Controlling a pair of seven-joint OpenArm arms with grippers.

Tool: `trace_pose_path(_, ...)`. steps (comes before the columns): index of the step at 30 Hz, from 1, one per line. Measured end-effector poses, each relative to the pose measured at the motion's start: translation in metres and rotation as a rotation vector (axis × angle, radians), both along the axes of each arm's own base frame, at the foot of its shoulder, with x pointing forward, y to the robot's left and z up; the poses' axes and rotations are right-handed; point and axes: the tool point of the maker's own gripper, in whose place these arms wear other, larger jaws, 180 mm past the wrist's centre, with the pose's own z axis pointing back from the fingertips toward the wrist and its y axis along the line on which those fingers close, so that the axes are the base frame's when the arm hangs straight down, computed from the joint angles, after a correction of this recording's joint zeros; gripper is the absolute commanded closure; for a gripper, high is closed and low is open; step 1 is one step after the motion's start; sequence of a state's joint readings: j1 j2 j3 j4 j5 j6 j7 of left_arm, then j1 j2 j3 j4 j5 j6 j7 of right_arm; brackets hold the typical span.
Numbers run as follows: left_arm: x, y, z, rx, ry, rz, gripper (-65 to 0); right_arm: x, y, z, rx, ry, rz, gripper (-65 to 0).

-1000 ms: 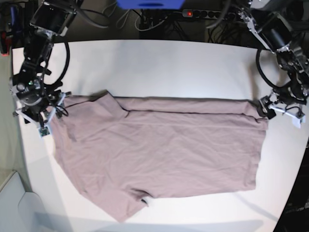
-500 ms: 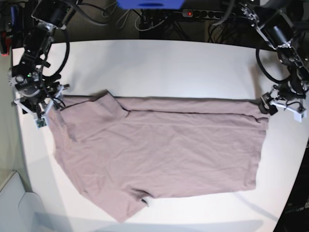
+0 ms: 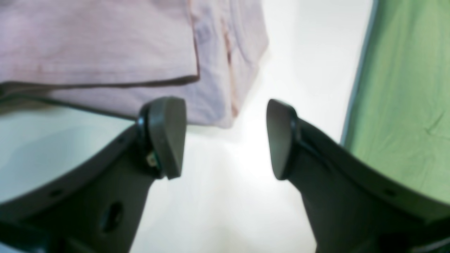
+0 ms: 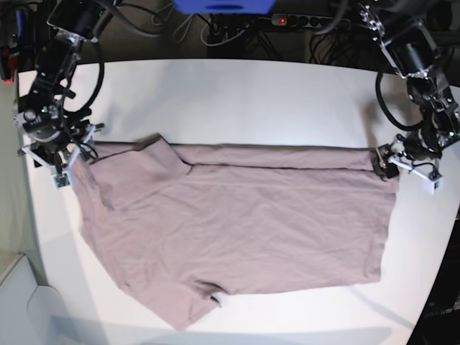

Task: Layout the t-shirt on the table in an organized manner, then fold the t-shirt properly
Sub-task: 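Grasp the shirt's side edge with both grippers, pinching the fabric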

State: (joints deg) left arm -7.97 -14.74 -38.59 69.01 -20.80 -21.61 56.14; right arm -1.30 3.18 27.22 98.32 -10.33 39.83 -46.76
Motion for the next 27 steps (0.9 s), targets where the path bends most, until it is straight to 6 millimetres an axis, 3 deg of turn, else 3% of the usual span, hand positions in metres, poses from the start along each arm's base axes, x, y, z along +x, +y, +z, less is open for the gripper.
trace_pose_path(4, 0.001, -0.001, 0.000, 0.002, -0.004, -0.001, -58.4, -0.007, -0.002, -0.005, -0.004, 0.023, -0.005, -36.5)
trace_pose_path(6, 0.001, 0.000, 0.000, 0.003, -0.008, 0.000, -55.1, -0.005, -0.004, -0.002, 0.001, 0.007, -0.016, -36.5)
trace_pose_path(13, 0.000, -0.001, -0.001, 0.003, -0.005, -0.002, -15.4, -0.009, -0.012, -0.002, -0.005, 0.012, -0.039, -36.5)
trace_pose_path(23, 0.000, 0.000, 0.000, 0.003, -0.006, 0.001, -16.6, -0.009, -0.013, -0.002, -0.004, 0.010, -0.045, -36.5)
trace_pose_path(27, 0.001, -0.002, -0.001, 0.003, -0.005, -0.004, 0.0, -0.012, -0.019, -0.002, -0.007, 0.014, -0.062, -36.6)
